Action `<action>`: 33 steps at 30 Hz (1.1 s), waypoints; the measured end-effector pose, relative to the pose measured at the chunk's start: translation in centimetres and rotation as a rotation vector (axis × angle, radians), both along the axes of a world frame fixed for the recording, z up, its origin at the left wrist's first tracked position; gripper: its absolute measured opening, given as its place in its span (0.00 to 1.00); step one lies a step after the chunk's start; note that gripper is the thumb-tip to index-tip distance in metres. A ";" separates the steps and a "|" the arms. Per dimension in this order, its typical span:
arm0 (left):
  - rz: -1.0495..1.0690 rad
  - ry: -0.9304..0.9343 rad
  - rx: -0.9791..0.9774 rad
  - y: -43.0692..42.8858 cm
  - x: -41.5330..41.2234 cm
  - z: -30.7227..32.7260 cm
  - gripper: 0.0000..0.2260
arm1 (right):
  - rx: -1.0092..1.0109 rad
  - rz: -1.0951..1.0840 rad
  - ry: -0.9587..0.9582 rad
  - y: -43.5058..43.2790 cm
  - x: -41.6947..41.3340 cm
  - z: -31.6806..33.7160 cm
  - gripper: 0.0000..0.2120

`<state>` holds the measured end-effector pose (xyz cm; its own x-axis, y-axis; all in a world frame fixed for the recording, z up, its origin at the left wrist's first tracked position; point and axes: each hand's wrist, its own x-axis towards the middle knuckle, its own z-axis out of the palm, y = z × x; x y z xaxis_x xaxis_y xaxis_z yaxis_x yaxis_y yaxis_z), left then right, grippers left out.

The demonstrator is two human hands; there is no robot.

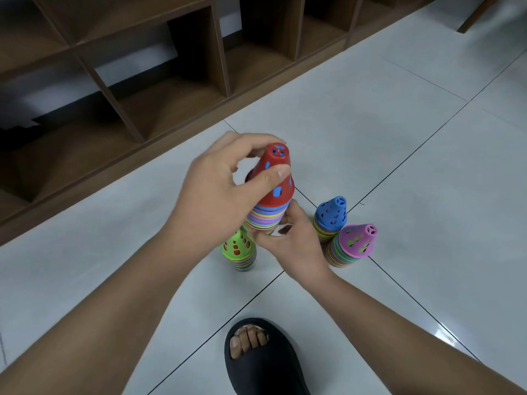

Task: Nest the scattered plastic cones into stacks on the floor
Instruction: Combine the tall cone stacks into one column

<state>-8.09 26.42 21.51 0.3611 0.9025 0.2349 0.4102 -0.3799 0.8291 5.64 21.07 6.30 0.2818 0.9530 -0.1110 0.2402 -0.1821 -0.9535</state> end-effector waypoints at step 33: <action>0.232 0.179 0.132 -5.3 -3.9 -2.1 0.17 | -0.064 0.091 -0.184 -8.1 -0.9 -6.9 0.26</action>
<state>-11.96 21.16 19.43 0.1959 0.9314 0.3068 0.6333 -0.3591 0.6855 4.72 12.95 -0.63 0.2161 0.9681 -0.1266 0.4276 -0.2104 -0.8792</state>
